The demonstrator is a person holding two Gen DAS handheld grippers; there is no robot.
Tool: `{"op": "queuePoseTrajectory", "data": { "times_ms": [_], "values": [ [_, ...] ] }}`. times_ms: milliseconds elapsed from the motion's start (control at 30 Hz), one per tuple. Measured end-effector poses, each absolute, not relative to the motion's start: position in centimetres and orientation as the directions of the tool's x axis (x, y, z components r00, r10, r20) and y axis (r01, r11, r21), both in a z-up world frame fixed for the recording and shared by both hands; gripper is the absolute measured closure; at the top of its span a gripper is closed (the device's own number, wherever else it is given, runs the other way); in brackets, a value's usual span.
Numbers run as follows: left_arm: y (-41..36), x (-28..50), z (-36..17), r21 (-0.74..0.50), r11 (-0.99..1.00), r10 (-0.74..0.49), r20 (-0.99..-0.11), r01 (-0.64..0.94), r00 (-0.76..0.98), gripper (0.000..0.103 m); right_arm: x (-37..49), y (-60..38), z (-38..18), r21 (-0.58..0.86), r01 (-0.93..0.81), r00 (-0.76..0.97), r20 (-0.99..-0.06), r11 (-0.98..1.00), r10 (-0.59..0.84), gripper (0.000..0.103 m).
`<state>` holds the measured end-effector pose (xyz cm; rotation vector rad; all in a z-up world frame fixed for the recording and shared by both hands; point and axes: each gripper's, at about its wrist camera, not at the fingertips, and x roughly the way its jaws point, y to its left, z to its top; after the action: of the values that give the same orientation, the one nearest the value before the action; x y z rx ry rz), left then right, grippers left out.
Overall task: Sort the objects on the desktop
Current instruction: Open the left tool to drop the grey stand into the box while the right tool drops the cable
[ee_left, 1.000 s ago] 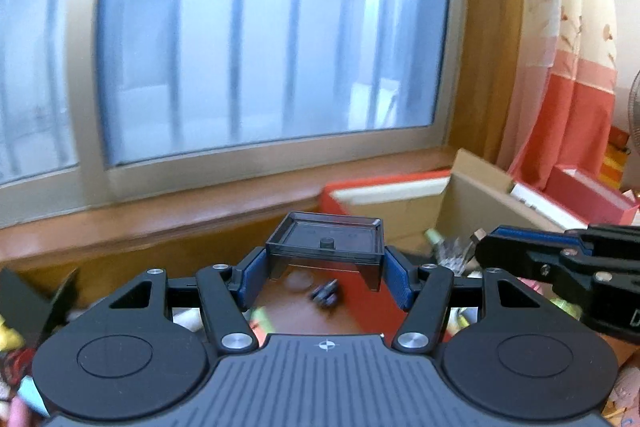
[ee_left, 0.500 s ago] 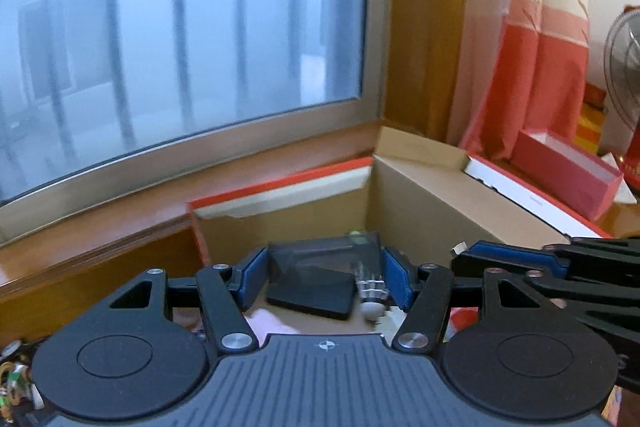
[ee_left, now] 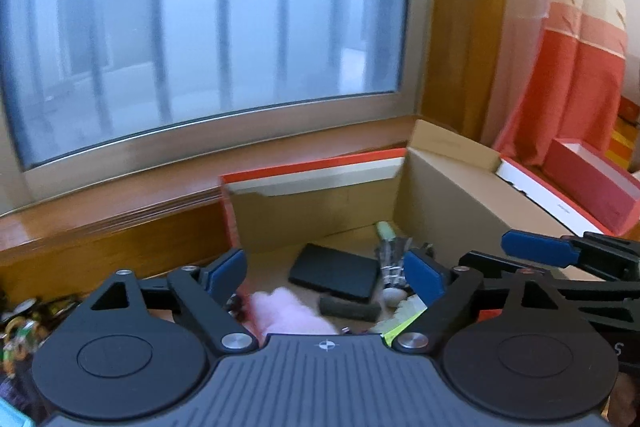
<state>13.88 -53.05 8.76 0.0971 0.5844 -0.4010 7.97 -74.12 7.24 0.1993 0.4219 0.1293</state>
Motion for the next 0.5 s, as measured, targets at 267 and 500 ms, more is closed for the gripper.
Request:
{"op": "queuePoseTrajectory", "data": {
  "times_ms": [267,500],
  "values": [
    [-46.2,10.6,10.2,0.006,0.956,-0.25,-0.51,0.294,0.823,0.004,7.4,-70.3,8.4,0.165,-0.13,0.923,-0.341,0.978,0.18,0.036],
    [-36.8,8.7,9.8,0.043,0.968,-0.19,-0.513,0.246,0.837,0.002,5.2,-62.7,9.9,0.115,-0.129,0.942,-0.296,0.985,0.158,0.029]
  ]
}}
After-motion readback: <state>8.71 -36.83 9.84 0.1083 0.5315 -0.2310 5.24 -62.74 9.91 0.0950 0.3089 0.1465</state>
